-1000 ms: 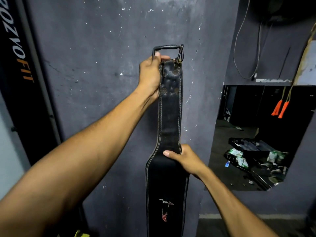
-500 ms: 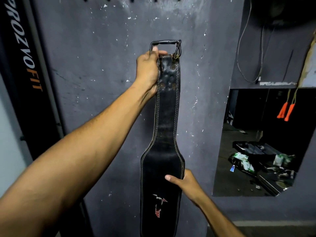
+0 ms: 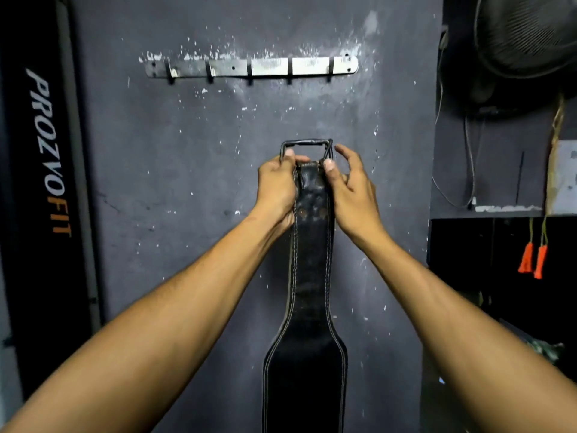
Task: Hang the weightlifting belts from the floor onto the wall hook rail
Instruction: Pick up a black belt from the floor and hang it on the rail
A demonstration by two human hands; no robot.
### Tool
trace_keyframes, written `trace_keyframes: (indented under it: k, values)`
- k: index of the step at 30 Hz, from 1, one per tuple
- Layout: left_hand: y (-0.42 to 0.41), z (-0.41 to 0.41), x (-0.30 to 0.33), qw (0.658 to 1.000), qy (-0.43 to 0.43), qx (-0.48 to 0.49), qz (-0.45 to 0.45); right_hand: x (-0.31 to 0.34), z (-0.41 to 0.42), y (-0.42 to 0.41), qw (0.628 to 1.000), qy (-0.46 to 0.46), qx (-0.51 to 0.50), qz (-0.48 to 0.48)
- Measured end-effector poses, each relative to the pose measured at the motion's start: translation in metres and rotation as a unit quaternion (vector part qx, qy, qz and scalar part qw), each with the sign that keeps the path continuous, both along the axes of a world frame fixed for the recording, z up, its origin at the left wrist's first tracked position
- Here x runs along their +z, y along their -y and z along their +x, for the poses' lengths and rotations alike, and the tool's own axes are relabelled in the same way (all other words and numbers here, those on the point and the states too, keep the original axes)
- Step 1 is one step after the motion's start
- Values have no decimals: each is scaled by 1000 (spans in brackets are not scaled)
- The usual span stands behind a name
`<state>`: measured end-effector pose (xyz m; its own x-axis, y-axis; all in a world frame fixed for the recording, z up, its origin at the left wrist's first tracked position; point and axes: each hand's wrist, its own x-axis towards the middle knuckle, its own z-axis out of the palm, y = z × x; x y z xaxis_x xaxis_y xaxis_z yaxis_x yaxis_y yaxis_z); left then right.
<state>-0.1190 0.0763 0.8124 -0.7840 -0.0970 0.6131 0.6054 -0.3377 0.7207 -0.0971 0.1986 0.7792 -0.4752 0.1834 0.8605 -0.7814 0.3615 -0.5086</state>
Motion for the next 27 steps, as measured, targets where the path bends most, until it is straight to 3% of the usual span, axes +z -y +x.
trace_keyframes:
  k: [3,7,10,14,21,24,27]
  values:
    - [-15,-13,13,1000,-13,8,-22,16,-28,-3,995,-75,-68,-1]
    - [-33,-38,43,992,-60,80,-76,44,-63,-21,988,-122,-78,-47]
    - [-40,-51,71,965,-129,172,-151,80,-77,-34,987,-142,-62,-50]
    - [-49,-54,120,933,-161,247,-209,139,-96,-51,983,-172,-61,-14]
    - [-60,-87,199,950,-66,200,-232,218,-128,-70,979,-149,-134,44]
    - [-63,-89,195,960,-13,146,-239,217,-136,-74,980,-142,-127,62]
    - [-64,-90,179,950,-12,165,-265,193,-136,-79,981,-143,-103,74]
